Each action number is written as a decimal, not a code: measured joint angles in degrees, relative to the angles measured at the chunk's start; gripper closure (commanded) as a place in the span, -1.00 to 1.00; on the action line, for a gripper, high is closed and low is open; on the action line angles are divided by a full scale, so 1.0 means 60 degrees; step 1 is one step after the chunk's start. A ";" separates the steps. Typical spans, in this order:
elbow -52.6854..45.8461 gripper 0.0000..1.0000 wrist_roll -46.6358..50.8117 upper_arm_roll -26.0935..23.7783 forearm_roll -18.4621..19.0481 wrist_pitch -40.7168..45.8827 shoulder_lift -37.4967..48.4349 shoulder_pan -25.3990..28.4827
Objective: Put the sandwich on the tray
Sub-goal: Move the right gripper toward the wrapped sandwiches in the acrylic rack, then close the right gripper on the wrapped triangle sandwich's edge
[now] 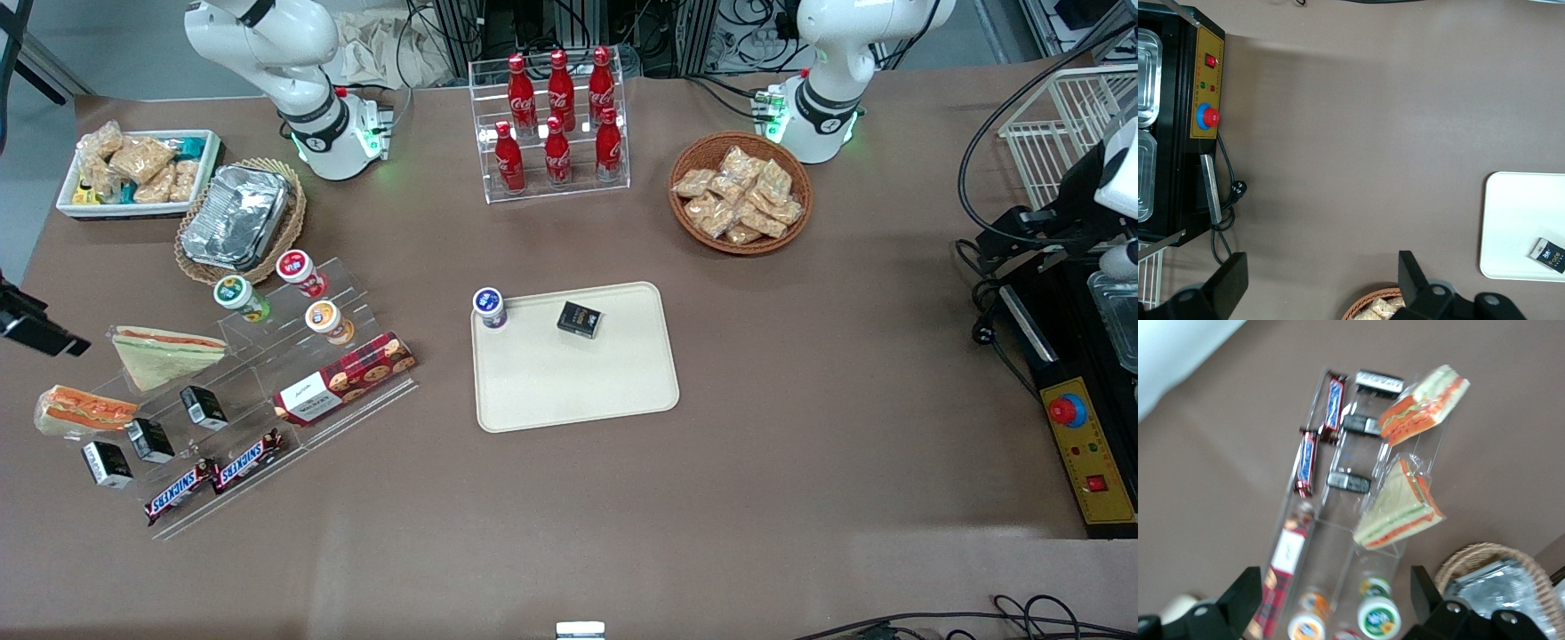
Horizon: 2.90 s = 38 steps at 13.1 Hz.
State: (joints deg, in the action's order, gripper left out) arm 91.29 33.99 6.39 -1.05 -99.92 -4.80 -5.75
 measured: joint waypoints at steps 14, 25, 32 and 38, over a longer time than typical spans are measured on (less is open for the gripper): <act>-0.0497 -0.98 0.6699 0.1879 -0.0169 -0.2593 -0.2834 -0.0253; -0.0538 -0.88 0.5942 0.1878 -0.1272 -0.3030 -0.4007 -0.0644; -0.0543 0.58 0.5729 0.1872 -0.1719 -0.3070 -0.4353 -0.0732; -0.1052 1.00 0.5663 0.1854 -0.2686 -0.3234 -0.4163 -0.0718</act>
State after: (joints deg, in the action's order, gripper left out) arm 84.98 67.96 17.52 -17.17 -119.32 -29.78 -10.06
